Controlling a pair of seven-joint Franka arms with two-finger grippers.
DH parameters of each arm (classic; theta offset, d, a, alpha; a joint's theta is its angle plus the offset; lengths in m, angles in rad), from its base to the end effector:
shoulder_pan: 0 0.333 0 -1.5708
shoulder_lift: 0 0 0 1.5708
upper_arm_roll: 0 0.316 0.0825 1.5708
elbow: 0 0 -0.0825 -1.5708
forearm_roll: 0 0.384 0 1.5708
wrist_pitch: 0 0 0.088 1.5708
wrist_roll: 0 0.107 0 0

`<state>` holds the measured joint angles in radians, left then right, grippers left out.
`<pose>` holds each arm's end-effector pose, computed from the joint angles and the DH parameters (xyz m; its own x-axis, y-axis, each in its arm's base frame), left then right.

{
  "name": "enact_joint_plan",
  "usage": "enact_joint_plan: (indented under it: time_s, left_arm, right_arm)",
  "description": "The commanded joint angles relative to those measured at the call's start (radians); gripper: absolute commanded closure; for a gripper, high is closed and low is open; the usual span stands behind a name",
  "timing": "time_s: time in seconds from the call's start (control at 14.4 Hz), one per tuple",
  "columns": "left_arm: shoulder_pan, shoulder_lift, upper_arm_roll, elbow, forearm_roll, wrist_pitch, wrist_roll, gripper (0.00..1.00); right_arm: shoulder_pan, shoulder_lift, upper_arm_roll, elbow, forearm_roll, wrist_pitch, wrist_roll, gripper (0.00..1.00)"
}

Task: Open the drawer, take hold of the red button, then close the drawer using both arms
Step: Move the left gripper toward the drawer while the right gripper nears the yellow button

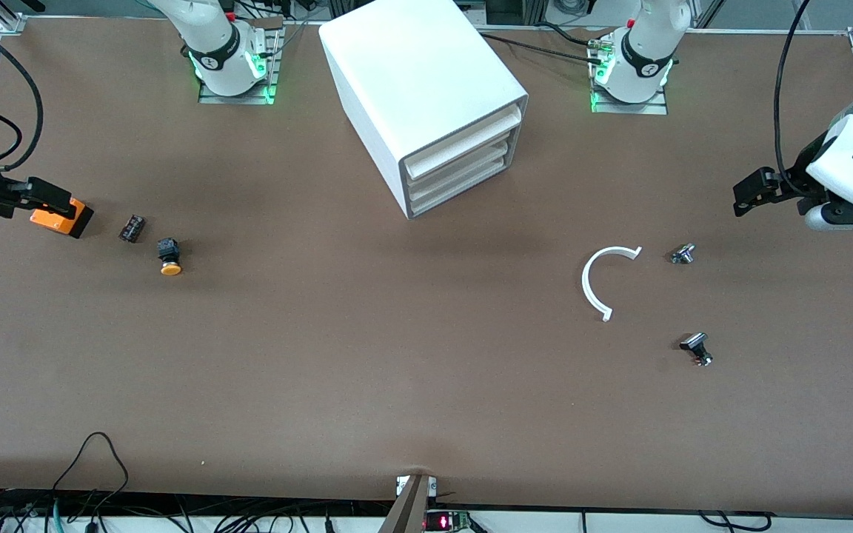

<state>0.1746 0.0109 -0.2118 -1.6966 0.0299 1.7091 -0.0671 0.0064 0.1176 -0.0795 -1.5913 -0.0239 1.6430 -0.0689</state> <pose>0.5655 -0.0177 0.5708 0.9997 0.0258 0.0036 0.0259 -0.9993 -0.0272 0.5898 -0.0432 0.5537 0.9977 -0.0024 -0.0676 -0.0005 -0.9996 0.0284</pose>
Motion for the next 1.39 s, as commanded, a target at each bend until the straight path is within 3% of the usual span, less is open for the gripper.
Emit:
enact_joint_plan:
  time_s: [0.0, 0.9, 1.32]
  left_arm:
    - [-0.004, 0.006, -0.006, 0.023, 0.01, -0.017, 0.006, 0.0]
    - [-0.006, 0.02, -0.018, 0.035, 0.019, -0.02, 0.007, 0.0]
    - [-0.024, 0.078, -0.043, 0.078, -0.018, -0.022, 0.003, 0.0]
  right_arm:
    - [0.0, -0.013, -0.005, -0.016, 0.002, 0.009, -0.009, 0.0]
    - [-0.002, -0.029, -0.003, -0.041, 0.004, 0.006, 0.074, 0.0]
    - [0.001, -0.018, 0.003, -0.032, 0.007, 0.029, 0.072, 0.0]
